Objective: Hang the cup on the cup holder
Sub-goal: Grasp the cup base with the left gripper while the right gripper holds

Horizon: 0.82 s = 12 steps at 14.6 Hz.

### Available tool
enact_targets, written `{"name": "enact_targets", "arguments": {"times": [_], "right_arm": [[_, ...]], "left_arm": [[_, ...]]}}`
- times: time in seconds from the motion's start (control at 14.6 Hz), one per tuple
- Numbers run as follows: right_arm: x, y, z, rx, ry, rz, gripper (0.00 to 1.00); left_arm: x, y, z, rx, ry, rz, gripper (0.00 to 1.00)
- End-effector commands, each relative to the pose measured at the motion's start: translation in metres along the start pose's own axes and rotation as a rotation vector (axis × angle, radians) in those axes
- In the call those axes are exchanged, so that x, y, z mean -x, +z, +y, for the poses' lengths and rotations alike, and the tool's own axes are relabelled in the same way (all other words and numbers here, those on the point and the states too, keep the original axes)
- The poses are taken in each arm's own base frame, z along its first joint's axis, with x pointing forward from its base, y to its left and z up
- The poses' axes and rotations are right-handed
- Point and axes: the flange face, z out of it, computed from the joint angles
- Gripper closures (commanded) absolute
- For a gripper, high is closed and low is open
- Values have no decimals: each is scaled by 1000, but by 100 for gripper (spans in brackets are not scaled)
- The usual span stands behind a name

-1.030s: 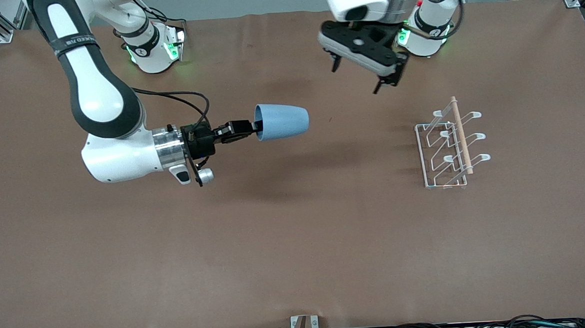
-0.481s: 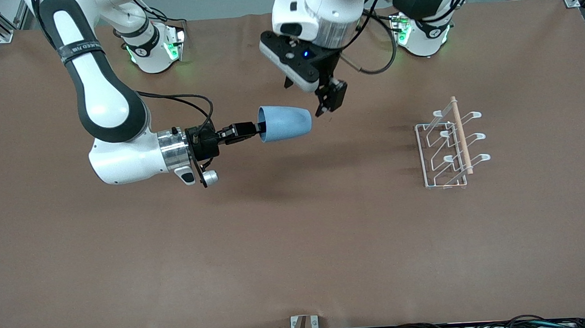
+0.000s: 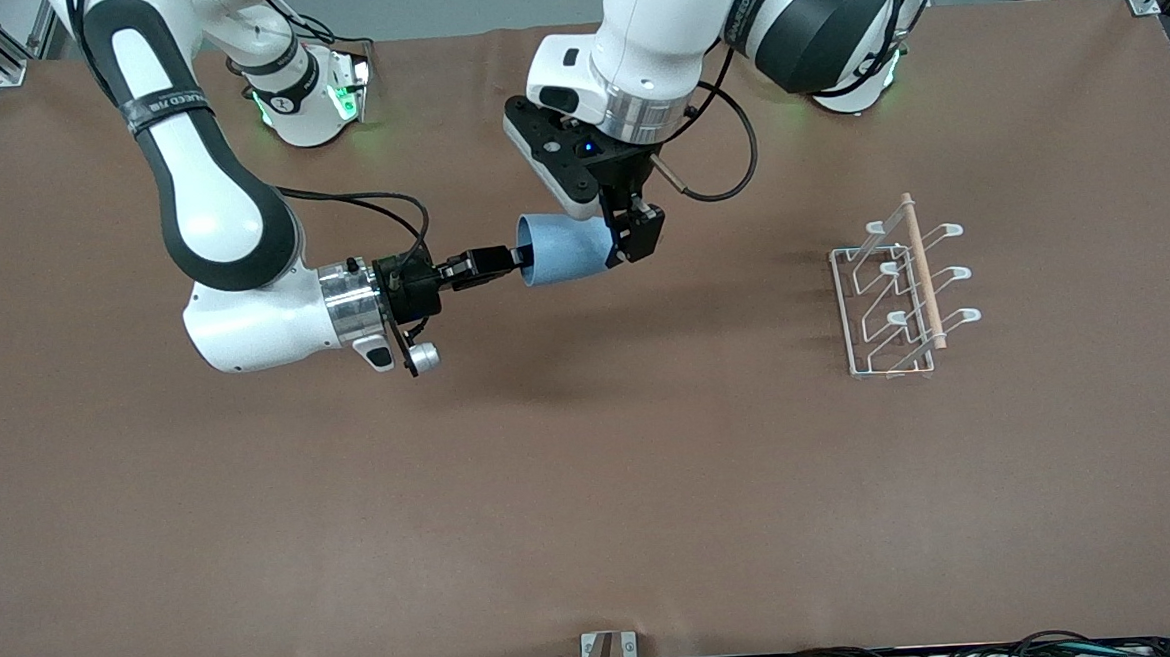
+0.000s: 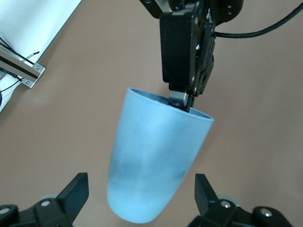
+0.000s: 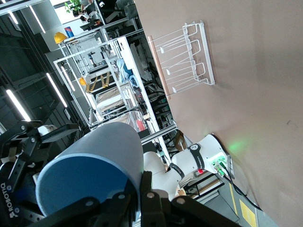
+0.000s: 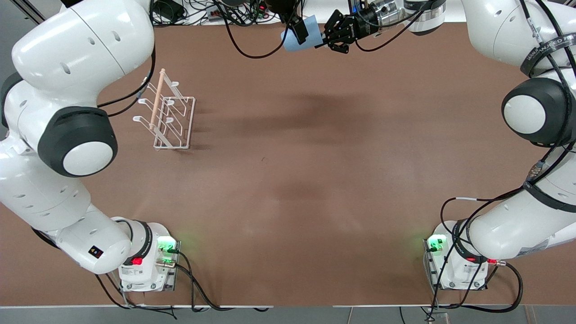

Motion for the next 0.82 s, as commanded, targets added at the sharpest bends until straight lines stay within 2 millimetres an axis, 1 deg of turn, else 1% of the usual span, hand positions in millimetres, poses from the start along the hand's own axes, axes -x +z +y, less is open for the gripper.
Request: {"name": "enact_targets", "arguments": {"times": [0.0, 0.07, 0.14, 0.27, 0.48, 0.62, 0.69, 0.76], "right_arm": [[4, 2, -1, -24, 4, -5, 99], [5, 3, -1, -23, 4, -8, 99], [5, 3, -1, -23, 4, -8, 99], [5, 4, -1, -22, 8, -10, 99], [7, 7, -1, -24, 8, -28, 99], [7, 7, 0, -24, 9, -30, 99], [7, 8, 0, -24, 10, -35, 98], [9, 12, -2, -24, 6, -43, 98]], "left_arm": [[-7, 16, 4, 0, 62, -15, 1], [-7, 25, 2, 5, 87, -26, 1], [-7, 28, 2, 7, 105, -31, 2], [-7, 35, 0, 13, 137, -38, 10], [-7, 39, 0, 16, 161, -43, 15], [-7, 46, -1, 20, 178, -48, 27], [-8, 47, -2, 19, 192, -42, 36], [-8, 47, -2, 17, 195, -38, 40]]}}
